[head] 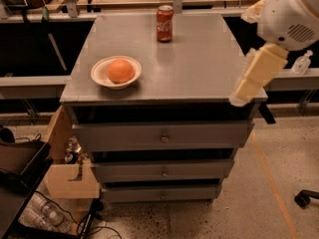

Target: Pick orange from paper bowl and place on counter

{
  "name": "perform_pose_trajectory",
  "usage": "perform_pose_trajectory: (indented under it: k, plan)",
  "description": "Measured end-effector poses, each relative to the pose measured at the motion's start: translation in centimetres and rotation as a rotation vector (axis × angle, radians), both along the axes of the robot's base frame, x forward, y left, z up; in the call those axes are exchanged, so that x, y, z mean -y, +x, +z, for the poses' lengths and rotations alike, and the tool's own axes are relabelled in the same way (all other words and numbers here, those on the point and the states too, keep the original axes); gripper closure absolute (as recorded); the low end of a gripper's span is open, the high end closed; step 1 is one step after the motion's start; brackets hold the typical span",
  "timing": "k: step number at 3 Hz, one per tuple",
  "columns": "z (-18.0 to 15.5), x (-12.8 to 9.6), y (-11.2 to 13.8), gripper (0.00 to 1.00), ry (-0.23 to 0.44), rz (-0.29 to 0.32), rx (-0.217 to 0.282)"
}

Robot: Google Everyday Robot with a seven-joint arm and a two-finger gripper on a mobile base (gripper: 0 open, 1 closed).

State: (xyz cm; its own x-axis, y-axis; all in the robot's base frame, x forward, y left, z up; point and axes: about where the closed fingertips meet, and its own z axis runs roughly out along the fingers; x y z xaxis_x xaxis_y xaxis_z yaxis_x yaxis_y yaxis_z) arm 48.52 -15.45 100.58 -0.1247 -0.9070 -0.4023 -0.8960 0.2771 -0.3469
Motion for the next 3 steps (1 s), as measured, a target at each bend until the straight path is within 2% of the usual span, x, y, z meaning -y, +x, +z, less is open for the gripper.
perform_pose_trajectory:
  k: [1, 2, 3]
  plan:
    - [-0.7, -3.2, 3.8, 0.00, 0.145, 0.025, 0.011]
    - [-2.0, -6.0, 8.0, 0.00, 0.280, -0.004, 0.038]
    - [-2.0, -6.0, 8.0, 0.00, 0.280, -0.004, 0.038]
